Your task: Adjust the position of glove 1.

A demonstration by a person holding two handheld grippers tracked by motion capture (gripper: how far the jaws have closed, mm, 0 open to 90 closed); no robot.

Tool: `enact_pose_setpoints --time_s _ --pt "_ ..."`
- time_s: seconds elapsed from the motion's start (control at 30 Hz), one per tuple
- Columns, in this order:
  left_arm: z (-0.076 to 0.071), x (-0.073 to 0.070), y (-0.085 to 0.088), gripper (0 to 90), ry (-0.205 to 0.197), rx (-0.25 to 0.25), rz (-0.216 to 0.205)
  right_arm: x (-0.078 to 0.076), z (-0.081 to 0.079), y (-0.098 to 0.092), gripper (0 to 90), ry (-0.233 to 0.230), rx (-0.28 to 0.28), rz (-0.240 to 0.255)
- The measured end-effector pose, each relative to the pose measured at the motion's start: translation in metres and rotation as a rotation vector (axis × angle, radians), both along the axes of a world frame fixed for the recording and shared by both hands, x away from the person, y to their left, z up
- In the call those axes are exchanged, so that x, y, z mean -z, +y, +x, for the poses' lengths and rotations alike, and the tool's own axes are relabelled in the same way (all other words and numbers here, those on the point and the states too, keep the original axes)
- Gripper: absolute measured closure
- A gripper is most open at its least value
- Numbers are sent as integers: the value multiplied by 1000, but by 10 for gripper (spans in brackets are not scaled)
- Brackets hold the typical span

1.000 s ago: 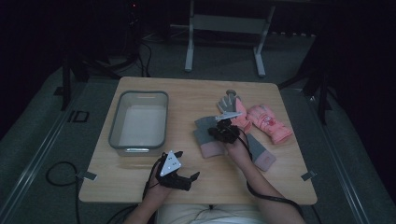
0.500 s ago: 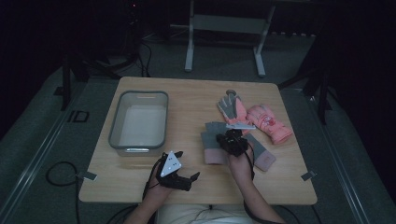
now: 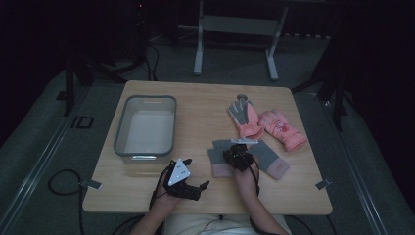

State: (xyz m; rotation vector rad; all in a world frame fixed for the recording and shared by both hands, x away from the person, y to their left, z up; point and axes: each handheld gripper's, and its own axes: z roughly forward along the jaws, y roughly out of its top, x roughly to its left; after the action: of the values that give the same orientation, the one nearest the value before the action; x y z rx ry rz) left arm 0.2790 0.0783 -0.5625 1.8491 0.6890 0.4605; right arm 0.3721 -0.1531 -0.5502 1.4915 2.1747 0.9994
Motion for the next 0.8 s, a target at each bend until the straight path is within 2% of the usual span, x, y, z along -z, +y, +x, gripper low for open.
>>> enact_pose_setpoints --time_s 0.17,0.2,0.33,0.37,0.4,0.43,0.5,0.53,0.57,0.7,0.73,0.77,0.8 --pt "0 0 0 11 -1 5 4 1 0 0 763 -9 7 13" --pt "0 0 0 11 1 4 3 1 0 1 696 -19 5 8" --pt "0 0 0 11 1 4 4 -3 -1 1 640 -28 -23 -3" --pt "0 0 0 11 1 4 4 -6 0 -1 640 -27 -38 8" --pt "0 0 0 11 4 6 4 -13 0 -7 639 -57 -67 12" --pt "0 0 0 11 6 9 1 -18 0 -10 640 -79 -80 -10" --pt "1 0 0 11 7 9 0 -27 0 -18 640 -102 -114 -15" --pt "1 0 0 11 7 9 0 -27 0 -18 640 -102 -114 -15" --pt "0 0 0 11 5 9 0 -31 1 -23 639 -113 -131 -31" --pt "1 0 0 11 6 7 2 -44 7 -53 646 -114 -277 -24" --pt "1 0 0 11 6 7 2 -44 7 -53 646 -114 -277 -24" --pt "1 0 0 11 6 7 2 -46 7 -60 646 -124 -296 -46" --pt "1 0 0 10 8 6 1 -46 11 -78 660 -120 -342 -53"
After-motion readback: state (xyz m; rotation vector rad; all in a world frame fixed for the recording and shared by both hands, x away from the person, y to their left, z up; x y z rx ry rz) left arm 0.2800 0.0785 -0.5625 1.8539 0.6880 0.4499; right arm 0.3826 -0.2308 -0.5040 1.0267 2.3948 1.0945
